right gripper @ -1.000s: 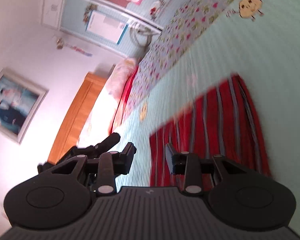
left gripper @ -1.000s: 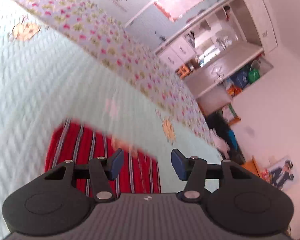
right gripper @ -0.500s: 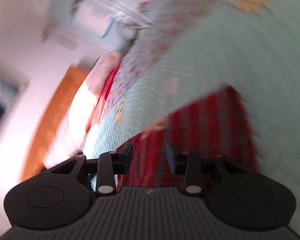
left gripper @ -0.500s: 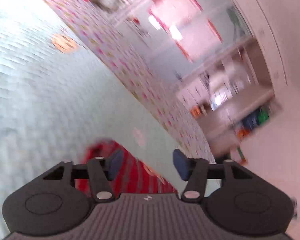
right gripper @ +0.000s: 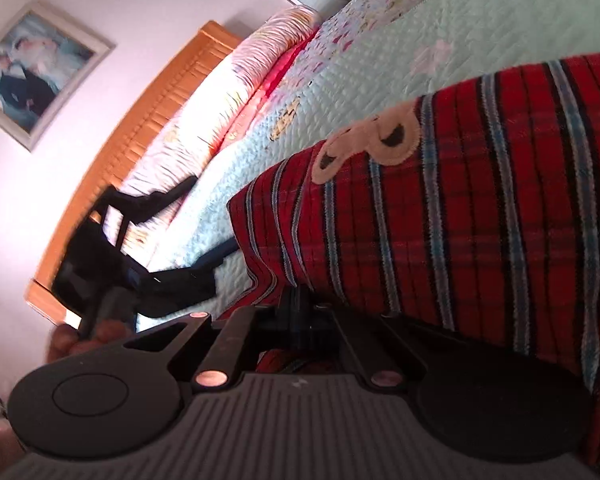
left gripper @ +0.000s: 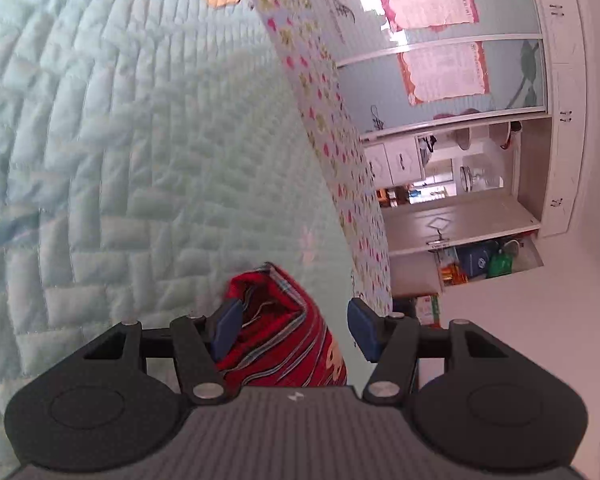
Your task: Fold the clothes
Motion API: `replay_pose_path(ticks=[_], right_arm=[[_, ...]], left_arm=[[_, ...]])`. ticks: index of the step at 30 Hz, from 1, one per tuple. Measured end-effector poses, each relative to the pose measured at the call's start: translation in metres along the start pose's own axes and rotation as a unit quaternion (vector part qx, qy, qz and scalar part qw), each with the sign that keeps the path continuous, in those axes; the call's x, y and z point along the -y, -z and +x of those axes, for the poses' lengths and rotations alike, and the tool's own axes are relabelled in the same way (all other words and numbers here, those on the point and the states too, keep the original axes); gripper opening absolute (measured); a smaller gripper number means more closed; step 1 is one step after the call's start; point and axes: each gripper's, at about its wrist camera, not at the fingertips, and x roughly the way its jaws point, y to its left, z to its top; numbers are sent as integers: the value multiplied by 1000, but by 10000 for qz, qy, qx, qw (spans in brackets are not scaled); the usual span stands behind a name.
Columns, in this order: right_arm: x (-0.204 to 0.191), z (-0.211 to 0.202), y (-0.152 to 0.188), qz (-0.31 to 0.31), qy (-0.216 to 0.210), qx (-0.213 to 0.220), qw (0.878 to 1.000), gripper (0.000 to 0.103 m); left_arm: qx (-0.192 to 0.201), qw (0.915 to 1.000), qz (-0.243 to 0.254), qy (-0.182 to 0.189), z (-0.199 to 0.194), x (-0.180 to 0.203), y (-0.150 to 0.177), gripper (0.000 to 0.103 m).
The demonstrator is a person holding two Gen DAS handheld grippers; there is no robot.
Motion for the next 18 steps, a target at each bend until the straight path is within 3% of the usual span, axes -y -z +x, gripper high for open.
replay_pose_path(ticks=[5,9,12,15,18], right_arm=[[5,-4,2,56,-160,54,9998,0],[11,-10,1,119,-279,98,9995,0],[11,-10,1,119,-295,119,9994,0],[13,-13,2,97,-287,135,9994,0],[12,-14,2,92,-289,166,9994,0]], left_arm=[[-443,9979,-205,425,25,-4,-15,60],[-760,9954,-331,472,47,-10,-25,61],[-1246,9895,-387,625,65,-8,-36,62],[-1432,9880,-200,551,81,3,-63,61],[-1725,9845,-305,32,104,-1,-80,54]])
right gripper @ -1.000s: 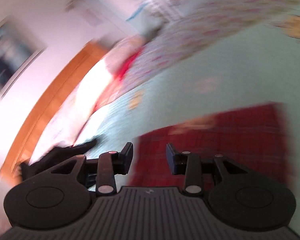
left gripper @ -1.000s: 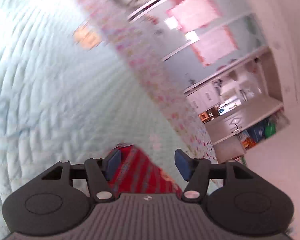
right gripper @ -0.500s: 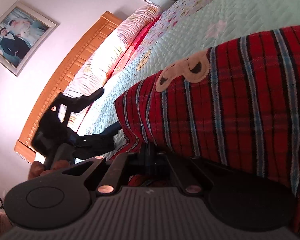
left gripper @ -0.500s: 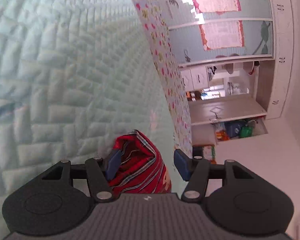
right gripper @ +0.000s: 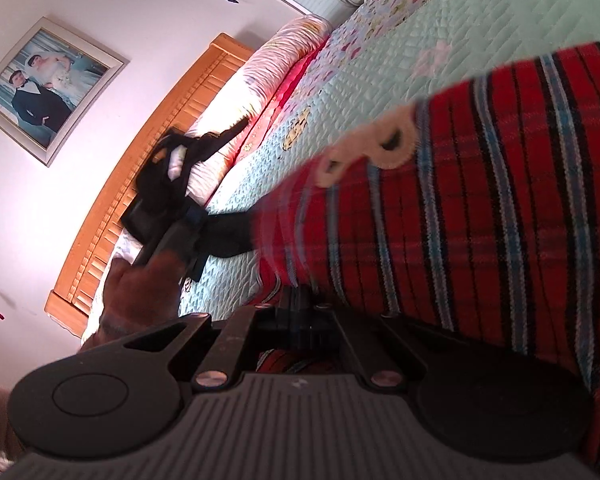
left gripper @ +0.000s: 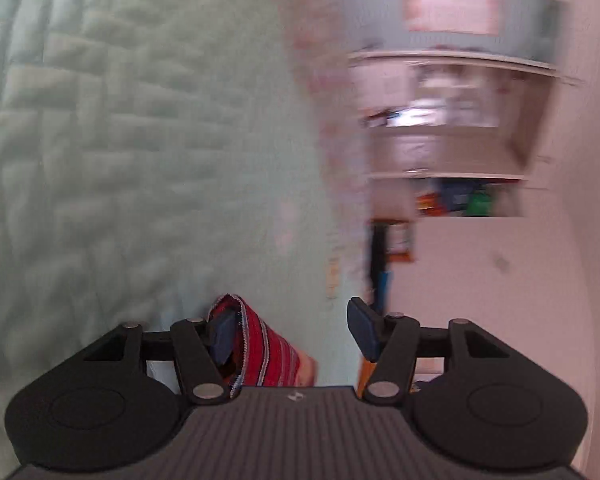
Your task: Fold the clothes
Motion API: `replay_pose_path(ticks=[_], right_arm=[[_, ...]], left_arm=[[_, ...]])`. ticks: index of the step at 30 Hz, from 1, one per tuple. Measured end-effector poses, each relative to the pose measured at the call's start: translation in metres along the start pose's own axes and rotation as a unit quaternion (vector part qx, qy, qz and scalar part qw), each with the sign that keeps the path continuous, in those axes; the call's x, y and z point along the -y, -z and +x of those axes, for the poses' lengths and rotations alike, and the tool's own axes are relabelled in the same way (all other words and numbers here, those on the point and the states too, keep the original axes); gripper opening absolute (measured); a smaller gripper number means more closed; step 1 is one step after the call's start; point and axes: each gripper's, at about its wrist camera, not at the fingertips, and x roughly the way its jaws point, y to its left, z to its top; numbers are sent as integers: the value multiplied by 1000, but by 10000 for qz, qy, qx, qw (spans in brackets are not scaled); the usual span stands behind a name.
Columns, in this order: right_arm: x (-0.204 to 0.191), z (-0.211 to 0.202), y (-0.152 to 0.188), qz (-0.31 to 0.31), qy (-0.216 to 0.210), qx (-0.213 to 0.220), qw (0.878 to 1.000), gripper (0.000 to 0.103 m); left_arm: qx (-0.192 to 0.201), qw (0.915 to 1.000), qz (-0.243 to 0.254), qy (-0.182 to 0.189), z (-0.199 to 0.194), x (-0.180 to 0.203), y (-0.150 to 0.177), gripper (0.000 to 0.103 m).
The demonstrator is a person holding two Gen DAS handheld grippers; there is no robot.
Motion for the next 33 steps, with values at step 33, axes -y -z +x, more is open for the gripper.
replay_pose_path(ticks=[33], right_arm=[[-73,-89,-4,233,1563,1022,9821,17]], left_arm=[[819,8600,3791,-3317,62,100,142,40]])
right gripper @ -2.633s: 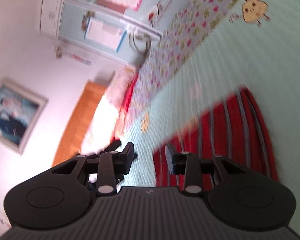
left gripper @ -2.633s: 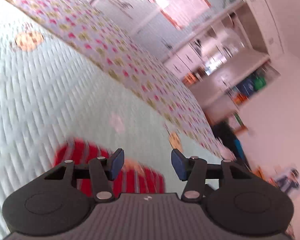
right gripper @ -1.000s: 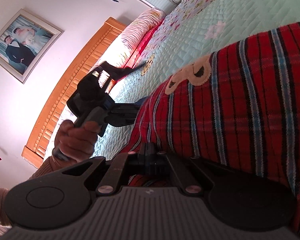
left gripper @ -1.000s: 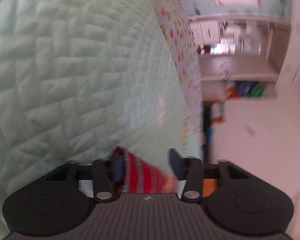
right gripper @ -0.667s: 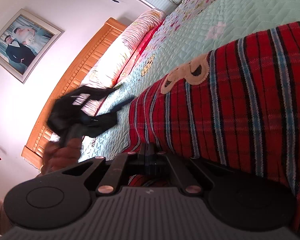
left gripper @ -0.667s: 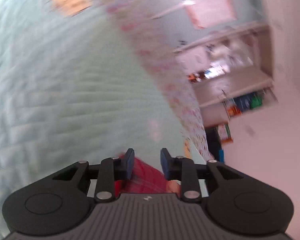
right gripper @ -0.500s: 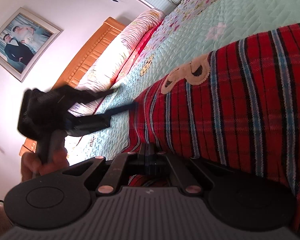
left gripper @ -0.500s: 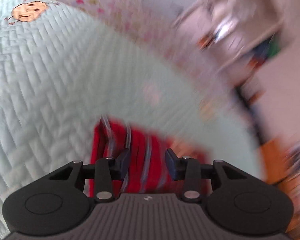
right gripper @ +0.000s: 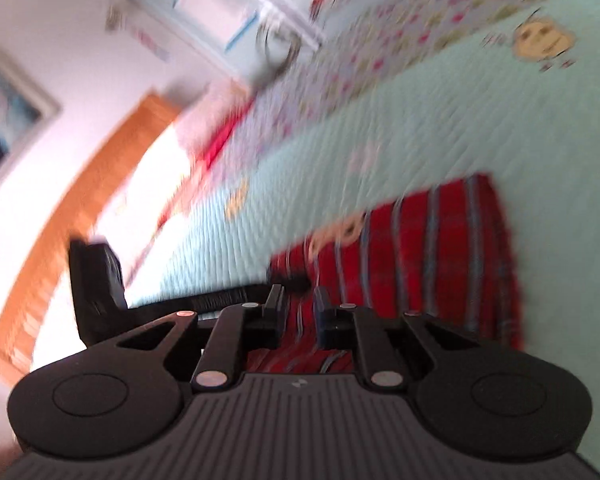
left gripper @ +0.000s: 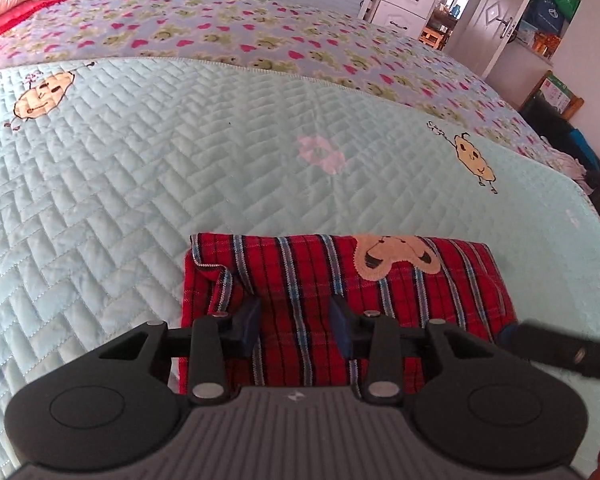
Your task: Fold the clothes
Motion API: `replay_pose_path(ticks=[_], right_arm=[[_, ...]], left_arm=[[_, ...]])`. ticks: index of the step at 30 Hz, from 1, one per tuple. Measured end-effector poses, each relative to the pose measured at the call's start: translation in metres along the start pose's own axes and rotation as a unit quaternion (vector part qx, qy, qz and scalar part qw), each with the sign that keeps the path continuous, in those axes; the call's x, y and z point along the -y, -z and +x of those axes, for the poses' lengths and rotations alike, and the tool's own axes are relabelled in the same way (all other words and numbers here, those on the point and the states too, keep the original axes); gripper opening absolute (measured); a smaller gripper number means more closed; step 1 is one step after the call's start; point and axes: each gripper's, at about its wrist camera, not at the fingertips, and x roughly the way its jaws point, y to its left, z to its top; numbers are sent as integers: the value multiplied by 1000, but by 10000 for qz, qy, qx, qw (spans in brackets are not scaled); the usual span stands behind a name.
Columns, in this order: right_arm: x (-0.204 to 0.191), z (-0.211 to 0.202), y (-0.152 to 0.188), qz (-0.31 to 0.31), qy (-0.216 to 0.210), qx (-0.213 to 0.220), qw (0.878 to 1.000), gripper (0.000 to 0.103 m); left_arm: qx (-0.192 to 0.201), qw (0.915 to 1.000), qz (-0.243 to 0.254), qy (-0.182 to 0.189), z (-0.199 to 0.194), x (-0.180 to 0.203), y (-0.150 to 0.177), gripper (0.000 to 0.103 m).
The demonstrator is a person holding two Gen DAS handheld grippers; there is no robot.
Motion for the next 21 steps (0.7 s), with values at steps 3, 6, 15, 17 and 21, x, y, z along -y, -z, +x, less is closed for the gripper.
replay_pose_path(ticks=[3,6,15,17,21], right_arm=[[19,23,10,34,647,-518,9966,0],[23,22,12,136,721,-444,9963,0],[0,5,43,-667,1051,-505,9909,24],[1,1,40,-625,1012,-460,9918,24],[-12,-35,37,-556,624,-114,9964,26]], left_arm=[[3,10000,62,-65,0,2,1,40],[-18,9999,93,-110,0,3,0,41],[-9,9996,192,-202,2,7,-2,41],[-19,9996,187,-209,0,7,-4,41],[159,9998,-96,-48,-30,-2,-2,41]])
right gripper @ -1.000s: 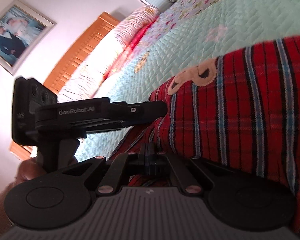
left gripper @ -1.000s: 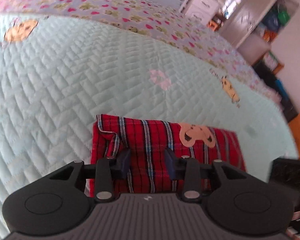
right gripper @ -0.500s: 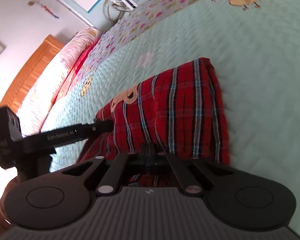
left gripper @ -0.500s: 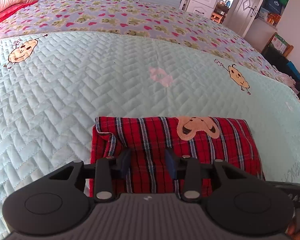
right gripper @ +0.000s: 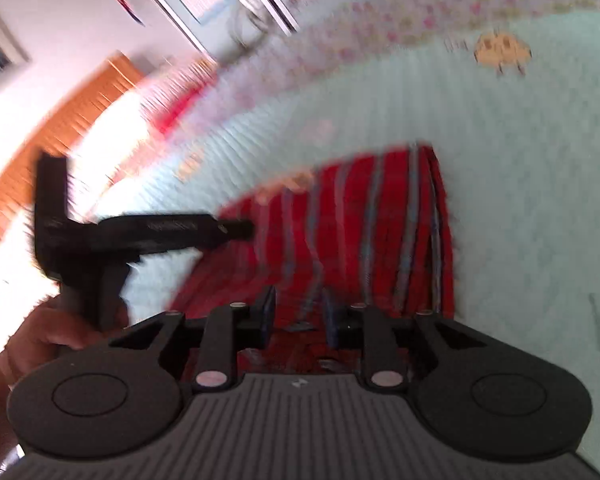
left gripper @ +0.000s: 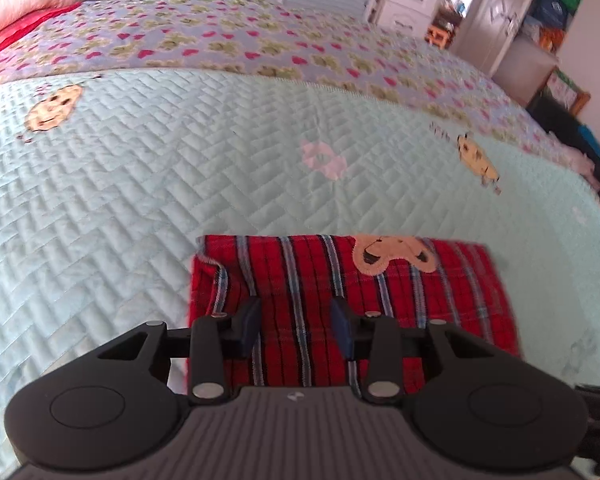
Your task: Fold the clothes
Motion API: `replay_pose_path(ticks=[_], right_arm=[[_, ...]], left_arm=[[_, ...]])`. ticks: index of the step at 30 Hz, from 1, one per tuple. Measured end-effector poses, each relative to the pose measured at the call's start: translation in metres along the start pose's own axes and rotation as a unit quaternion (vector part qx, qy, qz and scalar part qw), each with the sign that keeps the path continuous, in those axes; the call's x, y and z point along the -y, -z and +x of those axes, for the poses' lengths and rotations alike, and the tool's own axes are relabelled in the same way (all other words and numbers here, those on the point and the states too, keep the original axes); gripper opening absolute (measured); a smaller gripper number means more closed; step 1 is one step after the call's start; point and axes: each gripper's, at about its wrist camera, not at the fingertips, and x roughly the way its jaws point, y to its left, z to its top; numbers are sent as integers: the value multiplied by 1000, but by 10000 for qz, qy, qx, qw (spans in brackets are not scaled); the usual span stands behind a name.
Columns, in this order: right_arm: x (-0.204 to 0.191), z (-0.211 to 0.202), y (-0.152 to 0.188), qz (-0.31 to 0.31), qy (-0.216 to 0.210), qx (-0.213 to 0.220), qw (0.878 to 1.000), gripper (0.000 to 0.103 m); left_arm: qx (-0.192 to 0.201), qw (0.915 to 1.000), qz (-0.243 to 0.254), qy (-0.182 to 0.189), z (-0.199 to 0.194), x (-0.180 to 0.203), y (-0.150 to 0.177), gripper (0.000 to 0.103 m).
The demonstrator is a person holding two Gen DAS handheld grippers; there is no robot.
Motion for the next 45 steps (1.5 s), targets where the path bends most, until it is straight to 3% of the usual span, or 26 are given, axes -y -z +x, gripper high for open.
replay_pose_path(ticks=[4,7,8,10,13,15,17,19,21,25,29,36,37,39,41,43,45], right_arm=[[12,-68,15,276,-843,366,9954,31],[30,-132,33,577,-1215,500,9897,40],[36,-151,41,724,-1202,355,9895,43],[49,-190,55,1016,-1174,64,9879,45],[65,-247,83,1300,-895,-570,9858,45],[66,-273,114,1280,-343,-1313,9824,47],[65,-288,148,1450,-81,-1943,9701,48],[62,-286,183,1770,-176,-2303,9567,51],[57,-278,214,2034,-293,-2596,9436,51],[45,-248,251,2066,-524,-2921,9324,54],[44,-237,261,2226,-764,-2834,9297,55],[50,-228,275,2721,-1179,-2612,9186,55],[49,-227,273,2697,-1178,-2643,9185,55],[46,-223,271,2649,-1175,-2705,9181,54],[43,-220,268,2601,-1172,-2767,9176,54],[40,-228,261,2520,-951,-2614,9269,54],[34,-245,245,2238,-521,-2221,9475,55]], left_arm=[[423,9979,-243,424,-70,-25,28,42],[350,9958,-544,650,-127,-57,68,42],[258,9945,-749,685,-144,-71,83,42],[-80,9898,-1288,599,-176,-101,115,42],[-858,9812,-1667,448,-215,-126,170,42],[-1578,9759,-1466,353,-233,-125,208,42],[-2208,9631,-1480,421,-241,-119,243,42],[-2658,9449,-1795,651,-244,-111,274,42],[-2773,9373,-1910,896,-242,-99,288,44],[-2774,9406,-1669,1023,-229,-78,293,56],[-2758,9360,-1751,1308,-225,-77,303,67],[-3035,9045,-2269,1960,-224,-73,341,75],[-3082,9003,-2286,2052,-223,-70,344,75],[-3138,8932,-2333,2218,-220,-66,348,86],[-3128,8888,-2475,2257,-219,-67,348,87],[-3156,8881,-2517,2196,-221,-68,347,83],[-3246,8902,-2458,2044,-226,-67,340,65]])
